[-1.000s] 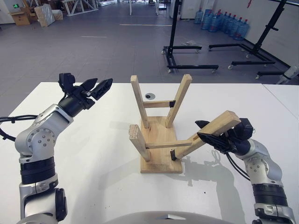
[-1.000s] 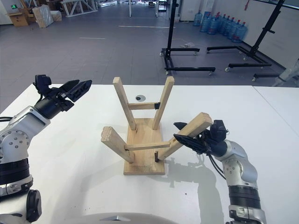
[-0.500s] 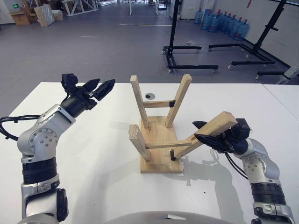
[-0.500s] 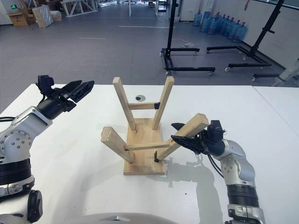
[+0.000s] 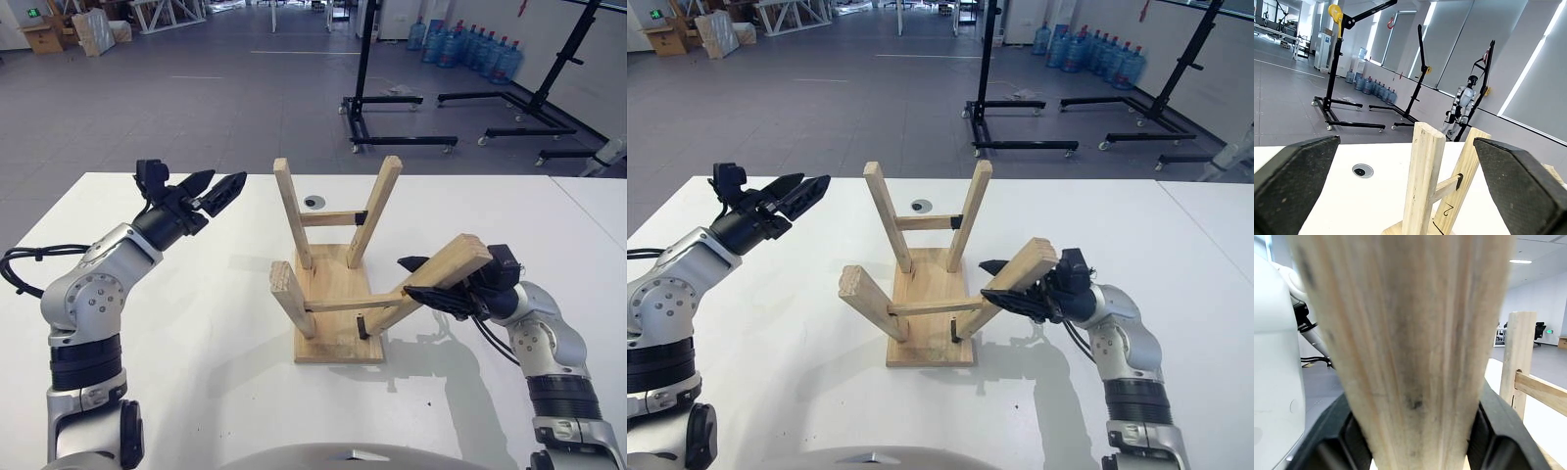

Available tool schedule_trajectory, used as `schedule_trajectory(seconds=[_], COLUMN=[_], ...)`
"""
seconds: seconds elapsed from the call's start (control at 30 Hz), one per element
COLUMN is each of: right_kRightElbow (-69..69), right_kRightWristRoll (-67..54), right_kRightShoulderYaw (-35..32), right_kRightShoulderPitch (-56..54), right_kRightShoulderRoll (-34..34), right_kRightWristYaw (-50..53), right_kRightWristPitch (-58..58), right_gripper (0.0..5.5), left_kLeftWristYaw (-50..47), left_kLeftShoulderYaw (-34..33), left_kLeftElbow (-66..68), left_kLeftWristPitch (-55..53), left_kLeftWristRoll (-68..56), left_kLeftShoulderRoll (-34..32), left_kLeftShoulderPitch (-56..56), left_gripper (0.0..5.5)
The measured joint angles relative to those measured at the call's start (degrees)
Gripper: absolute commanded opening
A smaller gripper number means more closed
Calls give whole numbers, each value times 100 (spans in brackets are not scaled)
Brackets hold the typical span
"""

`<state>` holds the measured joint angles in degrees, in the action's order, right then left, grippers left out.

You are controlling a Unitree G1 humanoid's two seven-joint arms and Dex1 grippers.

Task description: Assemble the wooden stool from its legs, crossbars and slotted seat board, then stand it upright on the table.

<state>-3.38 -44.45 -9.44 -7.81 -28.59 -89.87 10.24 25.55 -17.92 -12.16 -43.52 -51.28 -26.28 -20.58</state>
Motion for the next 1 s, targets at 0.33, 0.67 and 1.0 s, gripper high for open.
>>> schedule_trajectory(seconds=[0.33, 0.67, 1.0], right_kRightElbow=[-245, 313, 433], right_kRightWristRoll=[102, 506, 772], right_kRightShoulderYaw=[54, 520, 680], right_kRightShoulderPitch=[-78, 209, 128], right_kRightShoulderRoll=[14, 29, 271], right_kRightWristYaw=[13, 94, 1019], right_kRightWristPitch=[-303, -849, -823], right_gripper=[205, 205, 205], left_kLeftWristYaw=[-1, -2, -178], left_kLeftShoulderYaw=[16, 47, 116], left_kLeftElbow=[0, -46, -278], left_kLeftWristPitch=[-6, -10, -3], left_kLeftWristRoll=[-1, 6, 61], left_kLeftShoulderRoll=[33, 49, 53], left_kLeftShoulderPitch=[0, 4, -21], left_gripper=[498, 498, 498])
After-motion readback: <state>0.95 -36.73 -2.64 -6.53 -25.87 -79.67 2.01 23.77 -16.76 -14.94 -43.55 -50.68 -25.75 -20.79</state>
